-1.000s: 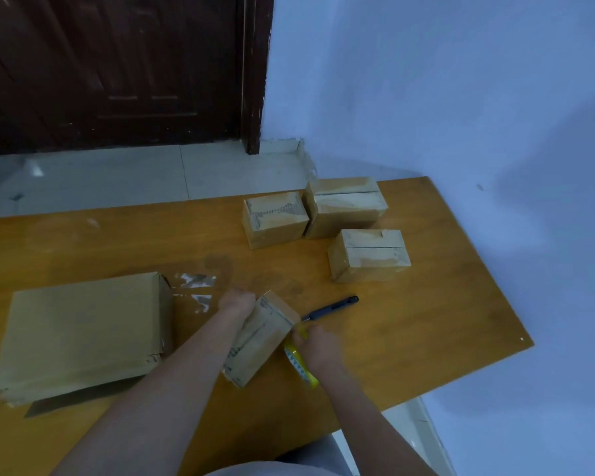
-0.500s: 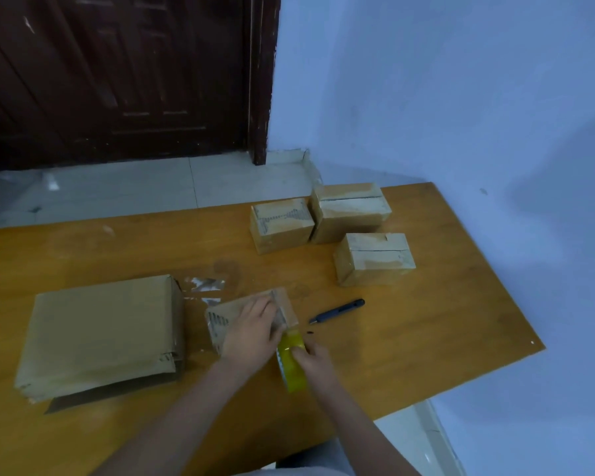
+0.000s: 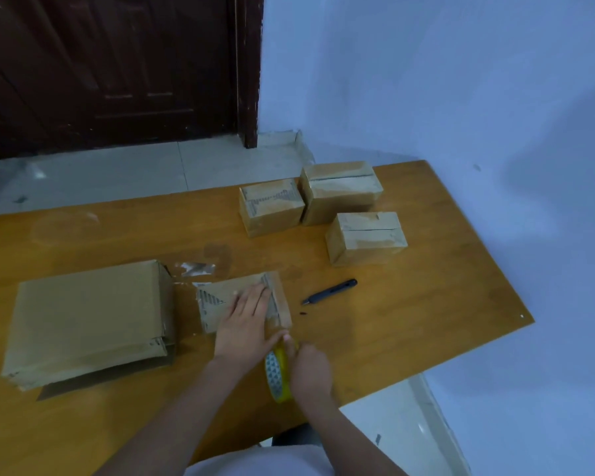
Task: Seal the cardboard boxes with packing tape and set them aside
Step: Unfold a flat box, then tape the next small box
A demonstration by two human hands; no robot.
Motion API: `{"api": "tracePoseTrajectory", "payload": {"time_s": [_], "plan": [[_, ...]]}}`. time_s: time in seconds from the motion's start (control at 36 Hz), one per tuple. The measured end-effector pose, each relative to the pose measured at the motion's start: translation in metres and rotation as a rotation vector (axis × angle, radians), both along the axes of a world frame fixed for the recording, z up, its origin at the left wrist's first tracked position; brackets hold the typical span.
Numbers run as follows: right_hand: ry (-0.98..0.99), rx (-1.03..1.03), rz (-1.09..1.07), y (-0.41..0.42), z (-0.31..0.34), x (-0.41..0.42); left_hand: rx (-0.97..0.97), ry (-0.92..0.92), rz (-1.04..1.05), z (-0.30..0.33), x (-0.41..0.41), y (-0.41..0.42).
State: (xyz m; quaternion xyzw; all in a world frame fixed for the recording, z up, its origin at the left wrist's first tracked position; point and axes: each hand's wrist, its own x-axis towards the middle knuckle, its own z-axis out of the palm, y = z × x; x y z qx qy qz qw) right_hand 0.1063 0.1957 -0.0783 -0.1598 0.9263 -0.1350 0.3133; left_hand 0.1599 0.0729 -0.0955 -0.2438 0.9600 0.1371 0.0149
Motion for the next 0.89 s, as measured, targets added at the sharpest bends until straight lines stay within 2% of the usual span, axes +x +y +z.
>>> {"api": "tracePoseTrajectory", "payload": {"time_s": [0.06, 0.19, 0.33, 0.44, 0.56, 0.67, 0.75, 0.81, 0.89], "plan": [[-0.006, -0.026, 0.031, 0.002, -0.002, 0.003, -0.003, -0.009, 0.006, -0.001, 0.001, 0.003], [-0.107, -0.237, 0.058, 0.021, -0.002, -0.008, 0.032, -0.106, -0.007, 0.0, 0.002, -0.001], [0.135, -0.171, 0.119, 0.014, -0.011, -0.074, 0.07, -0.117, -0.037, 0.001, 0.005, -0.004], [0.343, 0.039, 0.361, -0.002, -0.029, -0.123, 0.061, -0.064, -0.049, 0.003, 0.005, -0.001], [0.426, 0.191, 0.597, -0.004, -0.046, -0.14, 0.076, -0.079, -0.025, 0.006, 0.003, -0.004], [0.415, 0.172, 0.594, 0.007, -0.051, -0.138, 0.072, -0.117, -0.048, 0.008, 0.001, -0.004], [0.325, 0.082, 0.508, 0.019, -0.044, -0.132, 0.06, -0.136, -0.064, 0.007, 0.002, -0.004], [0.304, -0.074, 0.46, 0.028, -0.035, -0.125, 0.057, -0.143, -0.078, 0.005, 0.001, -0.003], [0.551, -0.36, 0.606, 0.039, -0.018, -0.114, 0.059, -0.148, -0.088, 0.004, 0.002, -0.003]]}}
